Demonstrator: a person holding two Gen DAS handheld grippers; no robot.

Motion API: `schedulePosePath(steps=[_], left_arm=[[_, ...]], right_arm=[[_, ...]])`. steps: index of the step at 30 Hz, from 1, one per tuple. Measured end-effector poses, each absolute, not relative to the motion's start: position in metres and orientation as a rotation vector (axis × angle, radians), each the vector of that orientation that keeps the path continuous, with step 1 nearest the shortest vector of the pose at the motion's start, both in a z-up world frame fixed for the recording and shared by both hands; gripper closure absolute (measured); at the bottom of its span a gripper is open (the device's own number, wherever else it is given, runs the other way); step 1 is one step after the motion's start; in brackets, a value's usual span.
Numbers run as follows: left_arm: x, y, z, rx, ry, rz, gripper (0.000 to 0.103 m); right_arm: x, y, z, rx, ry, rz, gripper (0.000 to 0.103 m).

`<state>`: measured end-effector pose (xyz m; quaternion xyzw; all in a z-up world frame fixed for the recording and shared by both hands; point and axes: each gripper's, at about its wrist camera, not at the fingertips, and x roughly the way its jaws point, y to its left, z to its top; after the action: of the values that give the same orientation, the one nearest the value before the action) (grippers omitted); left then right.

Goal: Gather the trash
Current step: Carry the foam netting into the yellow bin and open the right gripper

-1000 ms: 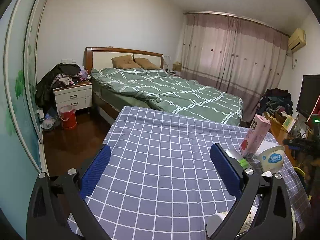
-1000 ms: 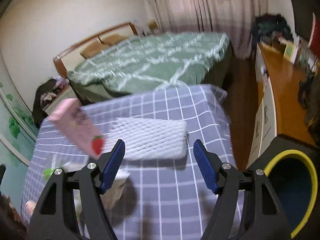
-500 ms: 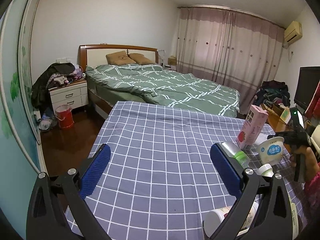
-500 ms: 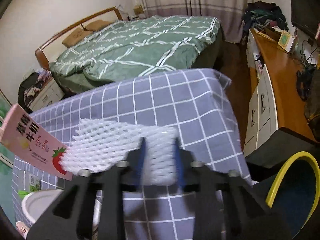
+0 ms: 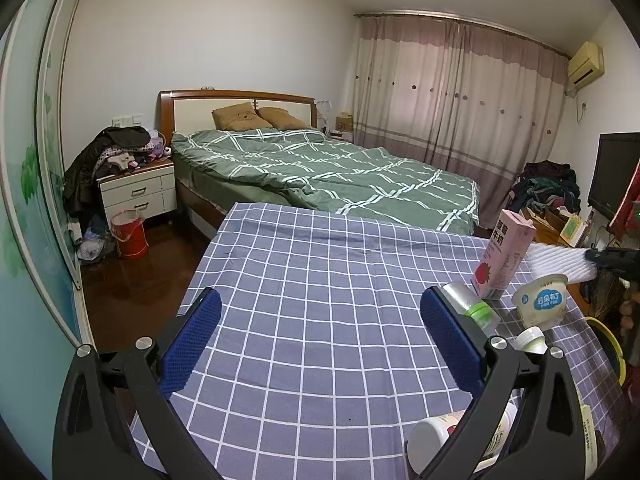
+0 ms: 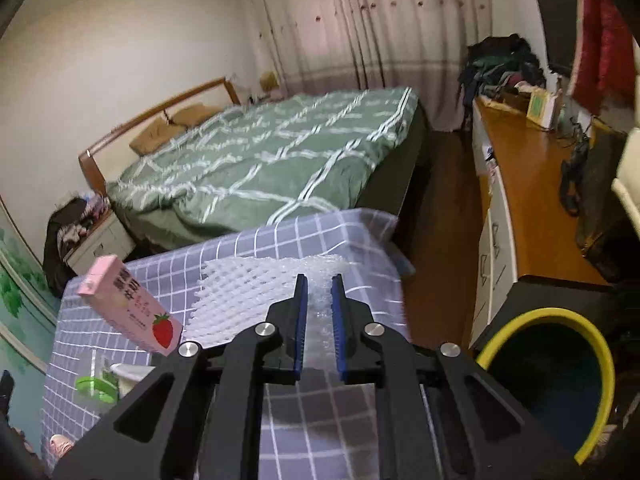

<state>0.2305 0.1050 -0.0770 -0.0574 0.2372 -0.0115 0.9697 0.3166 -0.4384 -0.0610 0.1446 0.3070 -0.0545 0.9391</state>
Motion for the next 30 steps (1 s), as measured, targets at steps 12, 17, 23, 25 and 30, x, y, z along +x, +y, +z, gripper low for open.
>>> schedulePosePath(steps=[12,17,23,25,30], left_arm=[[0.226,0.1,-0.076,-0.105,0.47,-0.033,0.005],[0.226,0.097,-0.078,-0.098,0.475,-0.035,0.005],[0.227,0.094,-0.079,-0.09,0.481,-0.036,0.005],[0.227,0.094,-0.079,-0.087,0.482,-0.035,0.005],[0.228,0.093,-0.079,-0.092,0.481,-0.035,0.005]], right_arm=[[0.195,-0.528,-0.058,0.318,0.528,-0.353,0.092],[0.168,-0.562,-0.089,0.356,0.581,-0.456,0.092],[0.155,-0.59,-0.123,0.385,0.649,-0.532,0.092],[0.158,-0.588,-0.128,0.383,0.663,-0.538,0.091],[0.171,-0.588,-0.141,0.366,0.7,-0.549,0.089]])
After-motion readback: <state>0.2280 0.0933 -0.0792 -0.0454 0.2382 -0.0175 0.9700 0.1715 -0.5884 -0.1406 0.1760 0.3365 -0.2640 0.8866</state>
